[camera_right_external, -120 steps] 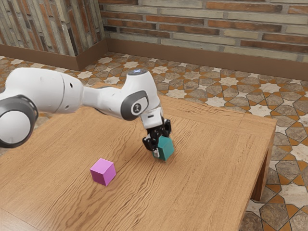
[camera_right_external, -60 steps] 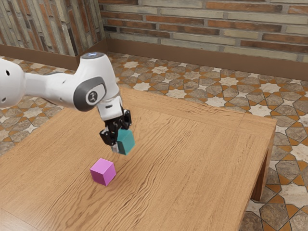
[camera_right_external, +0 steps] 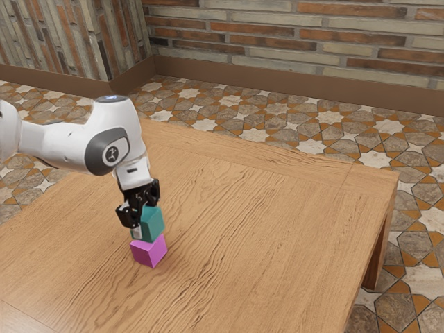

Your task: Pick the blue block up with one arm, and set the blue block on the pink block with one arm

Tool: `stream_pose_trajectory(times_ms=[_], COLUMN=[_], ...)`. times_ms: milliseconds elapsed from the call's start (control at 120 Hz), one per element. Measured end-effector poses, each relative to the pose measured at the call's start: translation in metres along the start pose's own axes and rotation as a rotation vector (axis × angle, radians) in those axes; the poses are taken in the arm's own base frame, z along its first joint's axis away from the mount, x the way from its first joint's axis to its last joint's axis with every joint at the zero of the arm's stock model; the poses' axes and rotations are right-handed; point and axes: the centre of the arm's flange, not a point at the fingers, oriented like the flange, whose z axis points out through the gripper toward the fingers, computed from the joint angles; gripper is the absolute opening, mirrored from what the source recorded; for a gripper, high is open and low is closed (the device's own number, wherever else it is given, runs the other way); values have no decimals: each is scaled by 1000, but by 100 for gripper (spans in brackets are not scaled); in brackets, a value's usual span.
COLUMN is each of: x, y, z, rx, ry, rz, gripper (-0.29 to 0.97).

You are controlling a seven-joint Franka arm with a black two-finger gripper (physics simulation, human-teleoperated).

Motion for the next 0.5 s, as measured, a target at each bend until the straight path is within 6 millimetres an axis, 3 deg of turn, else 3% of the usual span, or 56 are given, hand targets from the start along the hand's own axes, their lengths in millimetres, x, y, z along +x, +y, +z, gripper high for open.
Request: stream_pose_trajectory(times_ms=[175, 500], x=[11, -12], y=[4, 6], z=[15, 6], rx=[-29, -19], ry=[1, -2], rz=[25, -6], gripper=[35, 34])
